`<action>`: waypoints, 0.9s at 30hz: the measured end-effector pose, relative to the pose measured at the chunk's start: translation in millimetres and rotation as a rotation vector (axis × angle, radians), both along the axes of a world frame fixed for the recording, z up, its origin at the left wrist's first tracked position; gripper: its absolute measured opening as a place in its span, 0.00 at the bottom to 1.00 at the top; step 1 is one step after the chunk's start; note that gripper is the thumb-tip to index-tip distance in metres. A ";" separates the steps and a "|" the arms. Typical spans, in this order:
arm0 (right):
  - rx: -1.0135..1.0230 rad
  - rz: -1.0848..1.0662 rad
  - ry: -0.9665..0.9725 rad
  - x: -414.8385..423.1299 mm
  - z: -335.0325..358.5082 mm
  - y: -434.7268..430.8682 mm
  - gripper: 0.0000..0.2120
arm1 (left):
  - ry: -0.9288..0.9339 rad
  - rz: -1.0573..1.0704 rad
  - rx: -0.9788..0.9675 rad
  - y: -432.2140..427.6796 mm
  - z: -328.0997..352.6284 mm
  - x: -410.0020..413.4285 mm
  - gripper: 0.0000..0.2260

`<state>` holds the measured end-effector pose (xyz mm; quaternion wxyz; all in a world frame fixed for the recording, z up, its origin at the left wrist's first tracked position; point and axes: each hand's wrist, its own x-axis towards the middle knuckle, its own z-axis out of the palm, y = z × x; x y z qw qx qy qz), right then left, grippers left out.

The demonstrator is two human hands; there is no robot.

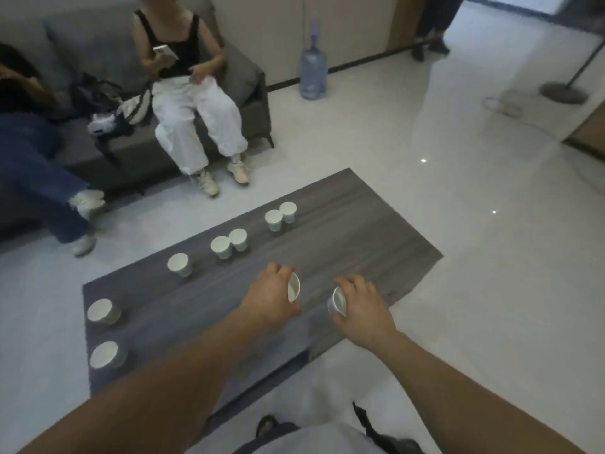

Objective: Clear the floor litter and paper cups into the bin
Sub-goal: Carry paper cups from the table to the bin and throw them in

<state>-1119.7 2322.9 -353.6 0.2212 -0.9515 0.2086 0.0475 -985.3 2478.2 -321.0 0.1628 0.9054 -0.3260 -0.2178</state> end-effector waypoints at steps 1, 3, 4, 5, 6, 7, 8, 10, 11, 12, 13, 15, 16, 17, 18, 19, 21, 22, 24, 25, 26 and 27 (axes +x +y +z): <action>0.005 -0.058 -0.012 -19.6 0.9 -15.3 0.32 | -0.009 -0.051 0.011 -23.6 2.9 -10.8 0.32; 0.022 -0.178 -0.028 -65.1 2.3 -47.8 0.32 | -0.027 -0.156 0.034 -73.6 5.7 -38.8 0.31; 0.026 -0.235 -0.031 -89.9 2.7 -65.2 0.31 | -0.031 -0.205 0.035 -99.2 5.9 -55.6 0.30; 0.027 -0.292 -0.031 -117.1 2.9 -83.2 0.31 | -0.034 -0.256 0.032 -125.8 5.5 -75.0 0.29; 0.026 -0.347 -0.029 -144.5 2.8 -100.0 0.32 | -0.039 -0.307 0.030 -151.0 4.7 -95.7 0.27; 0.023 -0.402 -0.022 -173.3 3.0 -116.7 0.32 | -0.042 -0.358 0.027 -176.5 3.5 -118.5 0.27; 0.018 -0.458 -0.014 -201.3 3.8 -133.1 0.32 | -0.043 -0.410 0.019 -202.0 2.8 -141.2 0.27; 0.011 -0.575 0.001 -254.9 7.4 -161.1 0.32 | -0.040 -0.519 -0.011 -249.2 4.5 -187.4 0.31; 0.009 -0.632 0.005 -279.9 10.2 -173.0 0.31 | -0.037 -0.572 -0.031 -271.3 6.9 -210.1 0.32; 0.006 -0.685 0.008 -303.6 13.3 -183.9 0.31 | -0.033 -0.625 -0.047 -292.1 9.5 -231.6 0.33; 0.002 -0.736 0.009 -326.3 16.5 -193.8 0.32 | -0.033 -0.681 -0.058 -312.3 12.2 -252.5 0.33; -0.011 -0.833 -0.006 -366.7 22.6 -211.3 0.32 | -0.045 -0.786 -0.071 -348.9 17.6 -290.8 0.33; -0.018 -0.879 -0.018 -385.1 25.1 -219.7 0.32 | -0.050 -0.830 -0.077 -366.4 19.8 -308.5 0.33; -0.024 -0.925 -0.029 -402.2 27.1 -227.7 0.32 | -0.056 -0.873 -0.084 -383.3 21.5 -325.5 0.33; -0.028 -0.971 -0.040 -418.0 28.4 -234.9 0.32 | -0.065 -0.919 -0.093 -399.0 22.3 -342.2 0.33; -0.028 -1.016 -0.050 -432.5 29.2 -241.6 0.32 | -0.074 -0.965 -0.101 -413.8 22.6 -358.5 0.33; -0.019 -1.095 -0.064 -459.1 28.7 -253.8 0.32 | -0.083 -1.052 -0.107 -441.7 21.6 -390.7 0.33; -0.014 -1.125 -0.066 -471.1 27.2 -260.2 0.32 | -0.088 -1.090 -0.106 -455.1 20.0 -405.5 0.33; -0.003 -1.173 -0.061 -495.2 23.5 -275.2 0.33 | -0.092 -1.159 -0.100 -482.4 14.7 -434.2 0.33; 0.002 -1.196 -0.058 -507.5 21.4 -284.4 0.33 | -0.088 -1.188 -0.098 -496.0 11.4 -448.4 0.33; 0.002 -1.220 -0.055 -520.6 19.2 -295.9 0.33 | -0.083 -1.215 -0.096 -510.9 7.5 -462.7 0.33; -0.003 -1.242 -0.046 -533.2 17.2 -309.1 0.33 | -0.080 -1.241 -0.095 -527.0 3.3 -476.7 0.33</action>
